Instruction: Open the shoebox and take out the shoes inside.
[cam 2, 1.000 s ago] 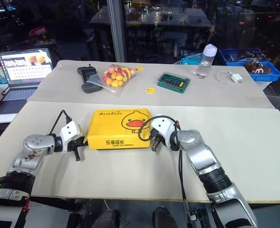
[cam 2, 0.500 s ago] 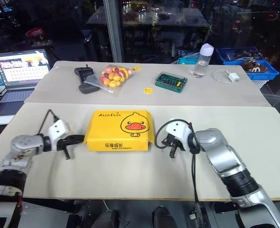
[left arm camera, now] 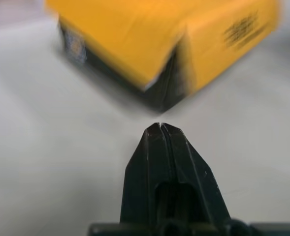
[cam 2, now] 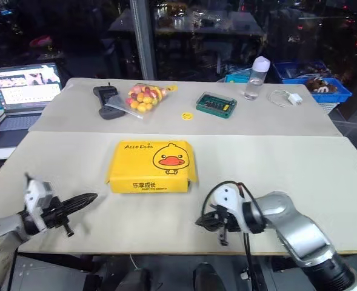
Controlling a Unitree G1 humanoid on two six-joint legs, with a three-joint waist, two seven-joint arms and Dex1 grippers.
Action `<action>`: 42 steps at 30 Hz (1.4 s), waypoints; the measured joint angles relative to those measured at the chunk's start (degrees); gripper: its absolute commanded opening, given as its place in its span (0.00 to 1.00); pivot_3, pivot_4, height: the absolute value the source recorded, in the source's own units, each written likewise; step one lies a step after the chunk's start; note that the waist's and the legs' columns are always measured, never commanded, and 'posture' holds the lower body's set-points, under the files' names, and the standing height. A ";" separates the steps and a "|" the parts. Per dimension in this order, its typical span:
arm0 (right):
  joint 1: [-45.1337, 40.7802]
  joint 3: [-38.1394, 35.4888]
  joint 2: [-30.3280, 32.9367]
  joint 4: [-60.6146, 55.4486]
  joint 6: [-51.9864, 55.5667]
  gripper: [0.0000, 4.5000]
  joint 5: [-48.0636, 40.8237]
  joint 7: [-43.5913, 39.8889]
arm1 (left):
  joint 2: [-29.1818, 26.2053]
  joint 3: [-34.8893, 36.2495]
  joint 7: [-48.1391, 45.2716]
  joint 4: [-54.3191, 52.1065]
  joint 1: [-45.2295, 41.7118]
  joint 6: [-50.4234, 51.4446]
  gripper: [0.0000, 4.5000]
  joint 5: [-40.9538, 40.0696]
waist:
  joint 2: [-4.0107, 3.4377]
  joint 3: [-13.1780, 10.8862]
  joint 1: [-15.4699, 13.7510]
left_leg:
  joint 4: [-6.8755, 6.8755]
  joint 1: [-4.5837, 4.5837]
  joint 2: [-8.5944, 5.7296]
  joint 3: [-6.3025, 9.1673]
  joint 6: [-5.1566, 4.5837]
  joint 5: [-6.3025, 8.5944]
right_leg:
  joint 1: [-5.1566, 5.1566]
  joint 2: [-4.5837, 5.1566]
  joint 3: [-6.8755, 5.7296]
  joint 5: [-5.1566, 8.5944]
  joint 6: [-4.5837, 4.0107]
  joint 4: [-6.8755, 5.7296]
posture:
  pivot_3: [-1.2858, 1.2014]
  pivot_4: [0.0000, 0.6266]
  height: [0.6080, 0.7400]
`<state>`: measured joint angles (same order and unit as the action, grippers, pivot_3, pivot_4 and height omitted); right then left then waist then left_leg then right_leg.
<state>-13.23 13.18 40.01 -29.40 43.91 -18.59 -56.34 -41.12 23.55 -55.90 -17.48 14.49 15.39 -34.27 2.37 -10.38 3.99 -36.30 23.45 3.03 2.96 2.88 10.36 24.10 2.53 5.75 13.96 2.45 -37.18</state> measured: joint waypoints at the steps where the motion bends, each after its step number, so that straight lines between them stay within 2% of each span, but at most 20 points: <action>1: -0.11 0.36 -0.93 -0.09 0.61 0.01 0.10 1.63 | 0.04 1.60 1.14 -3.40 1.95 1.39 0.00 -1.41 | -0.01 0.00 -0.09 | 0.00 -0.03 -0.02 -0.02 0.00 0.00 | 0.01 0.02 0.01 0.01 -0.02 0.00 | 0.52 0.24 0.81; 3: -1.17 1.58 -3.46 -0.12 2.14 0.01 0.58 5.07 | 0.08 4.69 2.67 -9.00 6.38 4.19 0.00 -4.04 | 0.00 0.00 -0.29 | 0.00 -0.05 -0.02 -0.01 0.01 0.00 | 0.01 0.01 0.00 0.04 -0.06 0.02 | 0.52 0.24 0.81; 7: -4.84 3.95 -9.18 0.99 3.88 0.01 2.20 11.05 | 0.05 6.90 3.33 -12.62 10.54 6.55 0.00 -5.45 | 0.01 0.01 -0.19 | 0.01 0.08 -0.02 -0.02 0.00 0.00 | 0.12 -0.01 0.00 0.05 -0.08 0.07 | 0.52 0.24 0.81; 12: -6.53 8.74 -11.26 3.62 4.01 0.01 4.64 13.63 | 0.27 6.79 3.92 -13.11 10.75 6.76 0.00 -5.38 | 0.02 0.02 -0.41 | 0.01 0.23 -0.02 -0.01 0.00 0.00 | 0.16 0.00 -0.01 0.08 -0.07 0.10 | 0.52 0.24 0.81; 15: -8.14 11.98 -13.41 7.35 2.53 0.01 8.52 16.86 | 1.53 4.74 6.14 -13.19 7.70 6.85 0.00 -5.29 | 0.03 0.03 -0.33 | -0.01 0.19 -0.03 -0.01 0.00 0.00 | 0.13 -0.01 -0.01 0.06 -0.07 0.09 | 0.52 0.24 0.81; 19: -8.48 12.86 -15.88 8.89 1.27 0.01 10.19 19.71 | 2.62 1.89 7.73 -14.14 6.42 7.03 0.00 -5.05 | 0.18 0.12 0.21 | 0.00 0.00 -0.01 -0.01 0.00 0.00 | 0.04 -0.03 0.00 0.04 -0.11 0.06 | 0.52 0.24 0.81; 23: -9.69 10.23 -18.44 12.47 0.30 0.01 12.14 24.43 | 2.88 0.31 8.21 -14.71 6.40 7.03 0.00 -4.40 | 0.17 0.12 -0.03 | 0.01 0.05 -0.01 -0.01 0.00 0.00 | 0.11 -0.03 0.00 0.03 -0.13 0.06 | 0.52 0.24 0.81; 25: -10.75 3.37 -24.43 13.14 0.66 0.01 9.51 27.84 | 2.91 -0.05 8.44 -14.71 6.28 7.07 0.00 -4.19 | 0.15 0.09 -0.08 | 0.00 0.30 -0.01 0.01 -0.01 -0.01 | 0.26 -0.06 -0.02 0.01 -0.09 0.04 | 0.52 0.24 0.81; 28: -12.95 -2.09 -26.96 9.58 1.40 0.01 5.66 28.91 | 2.90 -0.20 8.43 -14.98 5.74 7.07 0.00 -4.19 | 0.15 0.09 -0.03 | 0.02 0.30 -0.01 0.03 -0.01 0.00 | 0.23 -0.06 -0.04 -0.09 0.13 0.07 | 0.52 0.24 0.81; 36: -13.46 -0.67 -26.16 4.52 4.93 0.01 1.04 26.49 | 2.96 -1.90 8.45 -15.10 5.76 7.07 0.00 -3.99 | 0.13 0.08 0.08 | 0.06 0.29 0.00 0.03 -0.01 -0.01 | 0.24 -0.05 -0.04 0.05 -0.04 0.06 | 0.52 0.24 0.81; 39: -22.30 -1.96 -28.39 10.63 2.72 0.01 3.21 30.47 | 3.01 -2.40 8.62 -15.23 5.48 7.06 0.00 -3.91 | 0.09 0.05 0.42 | 0.03 0.20 0.00 0.00 -0.01 -0.01 | 0.26 -0.06 -0.02 -0.10 -0.19 0.04 | 0.52 0.24 0.81; 42: -34.82 -9.52 -31.78 20.44 -4.57 0.01 5.86 39.12 | 3.03 -2.87 8.70 -15.30 5.14 7.06 0.00 -3.72 | -0.01 -0.01 0.21 | 0.05 0.21 0.00 0.03 -0.01 -0.01 | 0.29 -0.07 -0.05 -0.15 -0.20 0.05 | 0.52 0.24 0.81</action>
<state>-48.05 3.66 8.23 -8.96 39.34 -12.73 -17.22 -38.09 20.68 -47.20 -32.78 19.63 22.45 -37.99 2.36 -10.38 4.21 -36.25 23.67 3.02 2.99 2.87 10.36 24.39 2.46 5.70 13.81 2.25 -37.13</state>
